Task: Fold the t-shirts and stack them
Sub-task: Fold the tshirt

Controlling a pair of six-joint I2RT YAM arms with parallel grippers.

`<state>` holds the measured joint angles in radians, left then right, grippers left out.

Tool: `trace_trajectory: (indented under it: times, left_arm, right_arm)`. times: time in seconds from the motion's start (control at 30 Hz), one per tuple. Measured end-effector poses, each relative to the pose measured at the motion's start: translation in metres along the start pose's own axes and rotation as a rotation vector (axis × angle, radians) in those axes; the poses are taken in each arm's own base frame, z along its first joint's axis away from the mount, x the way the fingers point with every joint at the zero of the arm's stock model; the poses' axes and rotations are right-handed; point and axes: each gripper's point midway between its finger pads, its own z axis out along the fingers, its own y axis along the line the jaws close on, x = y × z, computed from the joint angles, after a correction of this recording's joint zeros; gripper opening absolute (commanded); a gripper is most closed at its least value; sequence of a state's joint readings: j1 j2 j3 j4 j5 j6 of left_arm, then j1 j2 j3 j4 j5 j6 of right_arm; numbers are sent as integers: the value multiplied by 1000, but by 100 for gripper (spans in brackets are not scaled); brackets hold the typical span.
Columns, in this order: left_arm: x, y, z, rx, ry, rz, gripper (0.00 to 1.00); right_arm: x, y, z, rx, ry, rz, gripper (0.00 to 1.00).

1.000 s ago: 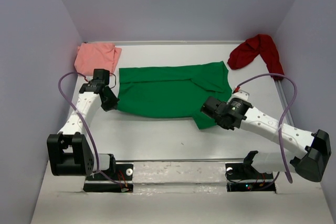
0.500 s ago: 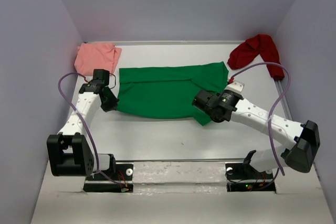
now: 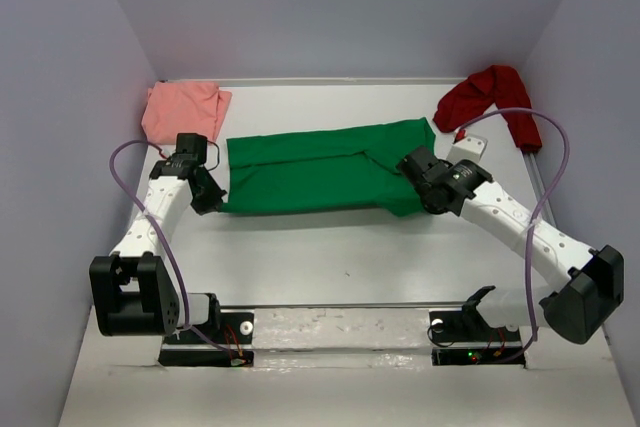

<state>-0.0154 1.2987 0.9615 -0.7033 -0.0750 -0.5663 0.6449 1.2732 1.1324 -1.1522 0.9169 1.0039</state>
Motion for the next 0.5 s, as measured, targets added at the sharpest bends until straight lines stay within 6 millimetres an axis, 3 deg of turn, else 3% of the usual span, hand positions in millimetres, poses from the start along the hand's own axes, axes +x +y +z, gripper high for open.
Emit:
trace_trajectory:
  times: [0.3, 0.5]
  left_arm:
    - [0, 2, 6, -20, 10, 11, 0]
    - [-11, -4, 8, -24, 1, 18, 0]
  right_arm:
    - [-5, 12, 8, -20, -14, -95, 0]
    - [-10, 17, 18, -7, -9, -142, 0]
